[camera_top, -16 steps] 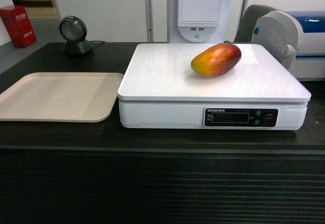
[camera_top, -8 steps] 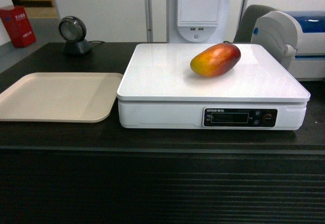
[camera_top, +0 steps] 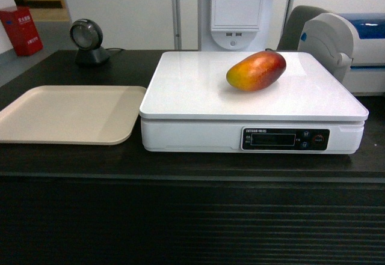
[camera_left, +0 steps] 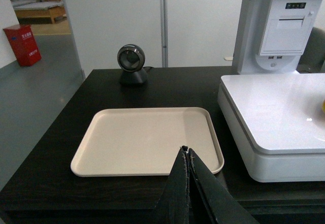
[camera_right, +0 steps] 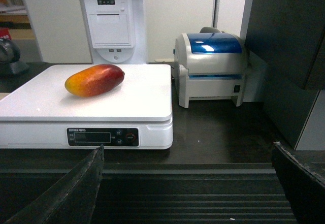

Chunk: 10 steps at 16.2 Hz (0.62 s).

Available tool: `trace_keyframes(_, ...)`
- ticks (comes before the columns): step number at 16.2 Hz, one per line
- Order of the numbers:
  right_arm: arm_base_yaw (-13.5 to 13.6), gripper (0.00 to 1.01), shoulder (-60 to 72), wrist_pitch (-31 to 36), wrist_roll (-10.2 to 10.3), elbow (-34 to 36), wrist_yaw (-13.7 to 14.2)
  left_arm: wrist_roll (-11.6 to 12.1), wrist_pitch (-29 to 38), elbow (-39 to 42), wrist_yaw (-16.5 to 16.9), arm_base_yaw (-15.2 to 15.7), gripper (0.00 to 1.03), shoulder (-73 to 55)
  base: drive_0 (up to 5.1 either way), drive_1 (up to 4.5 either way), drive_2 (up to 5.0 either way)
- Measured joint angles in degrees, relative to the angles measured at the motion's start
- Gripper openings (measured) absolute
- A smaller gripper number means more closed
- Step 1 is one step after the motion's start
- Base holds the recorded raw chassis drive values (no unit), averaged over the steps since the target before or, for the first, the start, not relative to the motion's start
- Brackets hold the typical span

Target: Place dark red mango on scale at checkout

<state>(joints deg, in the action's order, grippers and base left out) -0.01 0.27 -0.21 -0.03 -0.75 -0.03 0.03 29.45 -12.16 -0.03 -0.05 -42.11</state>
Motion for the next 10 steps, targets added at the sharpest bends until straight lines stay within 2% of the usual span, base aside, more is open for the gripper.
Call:
trace_keyframes(4,0.0,0.98,0.0,0.0,0.0,0.0,0.0,0.0,-2.2,5.6,0.0,0.0,0.02,7.9,0.0,0.0,0.0)
trace_keyframes(10,0.0,0.98,0.0,0.0,0.0,0.0,0.0,0.0,-7.5,9.2,0.0,0.0,0.02,16.9,0.0,0.0,0.0)
